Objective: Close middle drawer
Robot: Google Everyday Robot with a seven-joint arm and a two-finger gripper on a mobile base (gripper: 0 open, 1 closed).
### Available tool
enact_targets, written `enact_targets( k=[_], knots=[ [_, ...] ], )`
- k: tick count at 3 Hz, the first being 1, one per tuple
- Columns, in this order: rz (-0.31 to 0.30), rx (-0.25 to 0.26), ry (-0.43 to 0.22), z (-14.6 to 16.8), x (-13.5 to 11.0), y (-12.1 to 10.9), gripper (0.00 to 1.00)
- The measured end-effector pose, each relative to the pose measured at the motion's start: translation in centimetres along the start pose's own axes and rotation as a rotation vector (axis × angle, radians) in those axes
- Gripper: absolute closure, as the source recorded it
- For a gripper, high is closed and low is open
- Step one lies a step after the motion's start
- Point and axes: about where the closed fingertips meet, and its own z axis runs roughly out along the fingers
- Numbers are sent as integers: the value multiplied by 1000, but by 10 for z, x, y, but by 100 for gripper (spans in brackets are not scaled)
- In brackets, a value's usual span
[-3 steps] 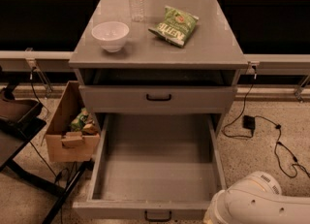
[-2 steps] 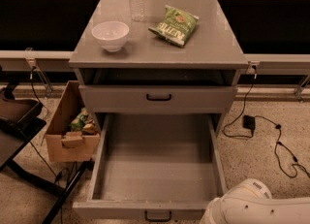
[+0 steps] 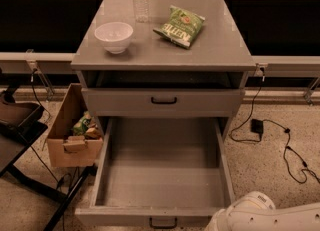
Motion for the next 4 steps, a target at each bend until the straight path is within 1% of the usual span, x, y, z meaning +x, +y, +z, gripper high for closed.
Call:
enact_targets(
  k=[1, 2, 3, 4],
  knots=[
    [-5, -28, 8, 13, 0, 5, 100],
    [-34, -78, 5, 53, -5, 2, 100],
    [-36, -90, -1, 64, -4, 2, 100],
    [-44, -131, -31, 120, -15, -12, 100]
  ],
)
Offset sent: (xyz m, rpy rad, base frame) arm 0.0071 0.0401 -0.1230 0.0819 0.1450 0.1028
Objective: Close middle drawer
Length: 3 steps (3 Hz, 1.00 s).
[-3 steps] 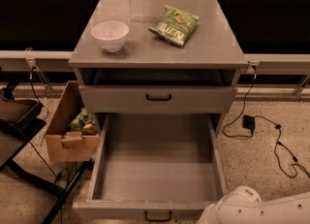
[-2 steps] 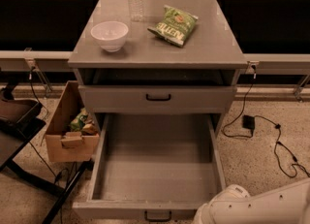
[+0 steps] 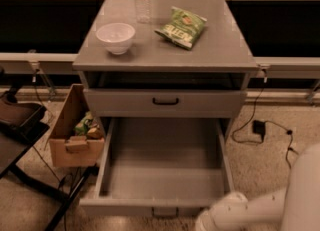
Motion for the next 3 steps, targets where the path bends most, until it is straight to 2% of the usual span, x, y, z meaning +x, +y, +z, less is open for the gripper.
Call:
enact_targets(
  k=[1, 2, 3],
  knots=[
    [0, 0, 0, 0, 1, 1, 100],
    [-46, 11, -16, 16, -27, -30, 100],
    [-57, 12, -18, 19, -33, -34, 100]
  ],
)
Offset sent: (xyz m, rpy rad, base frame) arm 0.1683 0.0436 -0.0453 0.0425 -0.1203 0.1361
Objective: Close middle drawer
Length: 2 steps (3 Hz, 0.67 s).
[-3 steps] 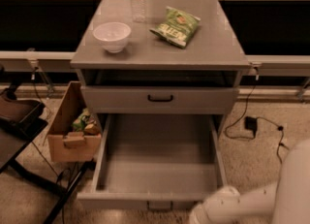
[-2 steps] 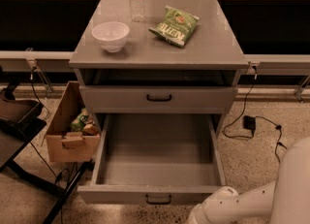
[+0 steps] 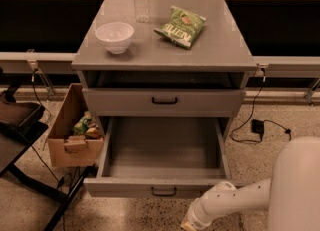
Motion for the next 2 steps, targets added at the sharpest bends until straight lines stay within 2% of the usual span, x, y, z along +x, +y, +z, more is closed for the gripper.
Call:
enact_targets(
  k=[1, 2],
  knots=[
    [-37, 19, -1, 1, -22, -33, 100],
    [-60, 50, -6, -5, -33, -60, 100]
  ],
)
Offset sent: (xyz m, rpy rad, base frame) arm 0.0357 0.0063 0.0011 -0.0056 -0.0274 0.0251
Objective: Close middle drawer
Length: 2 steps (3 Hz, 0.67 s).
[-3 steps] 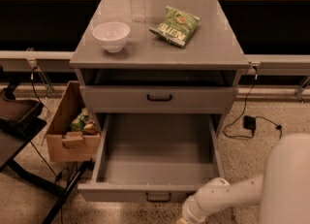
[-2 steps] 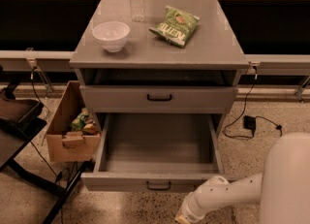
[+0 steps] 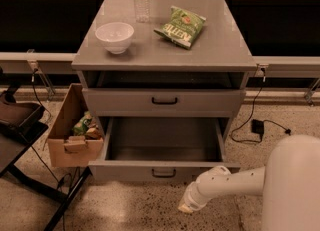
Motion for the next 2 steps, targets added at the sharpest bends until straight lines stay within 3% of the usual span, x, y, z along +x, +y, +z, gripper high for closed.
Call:
enact_targets(
  k=[1, 2],
  knots=[
    [0, 0, 0, 0, 0, 0, 100],
    [-18, 37, -35, 2, -5, -36, 100]
  ],
)
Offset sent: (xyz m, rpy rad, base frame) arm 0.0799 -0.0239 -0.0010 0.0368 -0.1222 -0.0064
